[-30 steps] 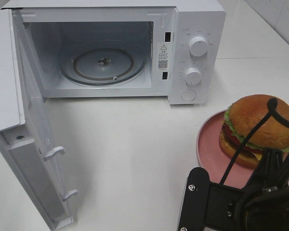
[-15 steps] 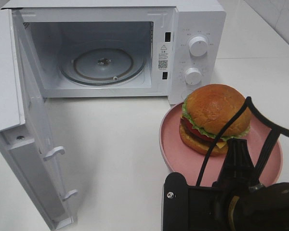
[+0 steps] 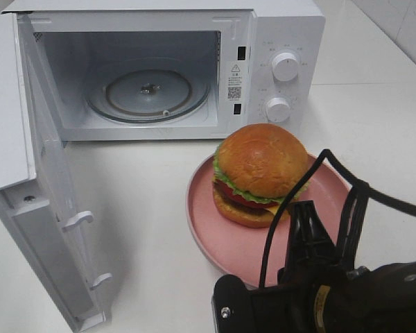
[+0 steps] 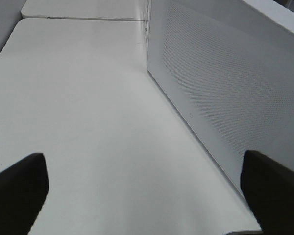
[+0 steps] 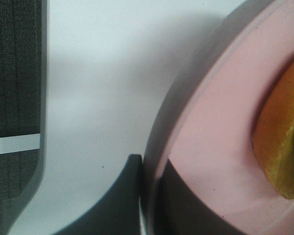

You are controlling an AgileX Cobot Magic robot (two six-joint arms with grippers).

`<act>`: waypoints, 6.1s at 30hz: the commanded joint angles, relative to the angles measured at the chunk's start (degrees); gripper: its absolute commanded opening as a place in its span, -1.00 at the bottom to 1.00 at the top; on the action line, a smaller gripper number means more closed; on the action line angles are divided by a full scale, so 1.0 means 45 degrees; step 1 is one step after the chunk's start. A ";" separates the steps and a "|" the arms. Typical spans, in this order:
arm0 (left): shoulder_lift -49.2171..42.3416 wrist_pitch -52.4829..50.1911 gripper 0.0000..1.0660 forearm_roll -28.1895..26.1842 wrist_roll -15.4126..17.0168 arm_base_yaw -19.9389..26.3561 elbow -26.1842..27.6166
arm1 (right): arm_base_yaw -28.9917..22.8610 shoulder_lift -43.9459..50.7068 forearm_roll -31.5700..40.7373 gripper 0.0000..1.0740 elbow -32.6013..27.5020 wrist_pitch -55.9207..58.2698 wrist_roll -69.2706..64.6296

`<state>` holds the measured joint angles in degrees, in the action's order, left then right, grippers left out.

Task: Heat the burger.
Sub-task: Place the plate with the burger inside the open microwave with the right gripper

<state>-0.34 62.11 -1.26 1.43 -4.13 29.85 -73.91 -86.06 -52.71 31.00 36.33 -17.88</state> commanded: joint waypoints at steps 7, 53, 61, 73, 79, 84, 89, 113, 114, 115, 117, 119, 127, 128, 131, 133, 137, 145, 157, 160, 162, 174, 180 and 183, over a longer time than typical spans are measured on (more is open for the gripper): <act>-0.0191 -0.0166 0.87 -0.0013 -0.0013 0.0013 -0.0038 | 0.0649 0.0153 -0.1617 -1.00 0.0013 -0.1019 0.1146; -0.0191 -0.0166 0.87 -0.0013 -0.0013 0.0013 -0.0038 | 0.7550 0.0153 0.9371 -1.00 0.2368 -0.5233 2.1365; -0.0191 -0.0166 0.87 -0.0013 -0.0013 0.0013 -0.0038 | 0.7550 0.0064 0.8378 -1.00 0.2368 -0.5399 2.0652; -0.0191 -0.0166 0.87 -0.0013 -0.0013 0.0013 -0.0038 | 0.7550 -0.0980 0.7932 -1.00 0.2432 -0.6443 2.0003; -0.0191 -0.0166 0.87 -0.0013 -0.0013 0.0013 -0.0038 | 0.7525 -0.1566 0.7983 -1.00 0.3158 -0.6443 1.9952; -0.0191 -0.0166 0.87 -0.0013 -0.0013 0.0013 -0.0038 | 0.7512 -0.2126 0.7983 -1.00 0.3960 -0.6443 1.9570; -0.0191 -0.0166 0.87 -0.0013 -0.0013 0.0013 -0.0038 | 0.7499 -0.2699 0.7970 -1.00 0.4775 -0.6022 1.9468; -0.0191 -0.0166 0.87 -0.0013 -0.0013 0.0013 -0.0038 | 0.7487 -0.5564 0.7970 -1.00 0.9065 -0.4011 1.9162; -0.0191 -0.0166 0.87 -0.0013 -0.0013 0.0013 -0.0038 | 0.7487 -0.5755 0.7970 -1.00 0.9486 -0.3883 1.8895; -0.0191 -0.0166 0.87 -0.0013 -0.0013 0.0013 -0.0038 | 0.7487 -0.5755 0.7970 -1.00 0.9486 -0.3883 1.8895; -0.0191 -0.0166 0.87 -0.0013 -0.0013 0.0013 -0.0038 | 0.7487 -0.6112 0.7945 -1.00 1.0110 -0.3578 1.8678; -0.0191 -0.0166 0.87 -0.0013 -0.0013 0.0013 -0.0038 | 0.7474 -0.6315 0.7932 -1.00 1.0453 -0.3425 1.8653; -0.0191 -0.0166 0.87 -0.0013 -0.0013 0.0013 -0.0038 | 0.7347 -0.7181 0.7932 -1.00 1.1803 -0.2737 1.8551; -0.0191 -0.0166 0.87 -0.0013 -0.0013 0.0013 -0.0038 | 0.7347 -0.7487 0.7932 -1.00 1.2312 -0.2496 1.8271; -0.0191 -0.0166 0.87 -0.0013 -0.0013 0.0013 -0.0038 | 0.7347 -0.7907 0.7932 -1.00 1.3089 -0.2024 1.7660; -0.0191 -0.0166 0.87 -0.0013 -0.0013 0.0013 -0.0038 | 0.7347 -0.8212 0.7881 -1.00 1.3636 -0.1579 1.7342; -0.0191 -0.0166 0.87 0.0000 -0.0013 0.0013 -0.0038 | 0.7347 -0.8722 0.7385 -1.00 1.4579 -0.1159 1.7125; -0.0191 -0.0166 0.87 0.0013 -0.0013 0.0013 -0.0038 | 0.7372 -0.9218 0.7308 -1.00 1.5546 -0.1044 1.6998; -0.0191 -0.0178 0.87 0.0547 -0.0013 0.0013 -0.0038 | 0.7372 -1.0517 0.7270 -1.00 1.7431 -0.0369 1.6985; -0.0191 -0.0191 0.87 0.0891 -0.0013 0.0013 -0.0038 | 0.7436 -1.0759 0.7257 -1.00 1.7838 -0.0357 1.6960; -0.0191 -0.0204 0.87 0.0942 -0.0013 0.0013 -0.0038 | 0.7499 -1.0823 0.7257 -1.00 1.7914 -0.0433 1.6960; -0.0191 -0.0267 0.87 0.1413 -0.0013 0.0013 -0.0038 | 0.7767 -1.1294 0.7270 -1.00 1.8577 -0.0598 1.6960; -0.0191 -0.0267 0.87 0.1413 -0.0013 0.0013 -0.0038 | 0.7830 -1.1421 0.7283 -0.93 1.8602 -0.0726 1.6896; -0.0191 -0.0267 0.87 0.1413 -0.0013 0.0013 -0.0038 | 0.7869 -1.1434 0.7270 -0.84 1.8602 -0.0840 1.6883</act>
<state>-0.34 61.65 5.04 1.43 -4.13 29.85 -39.02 -137.97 -18.68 113.73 35.98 58.56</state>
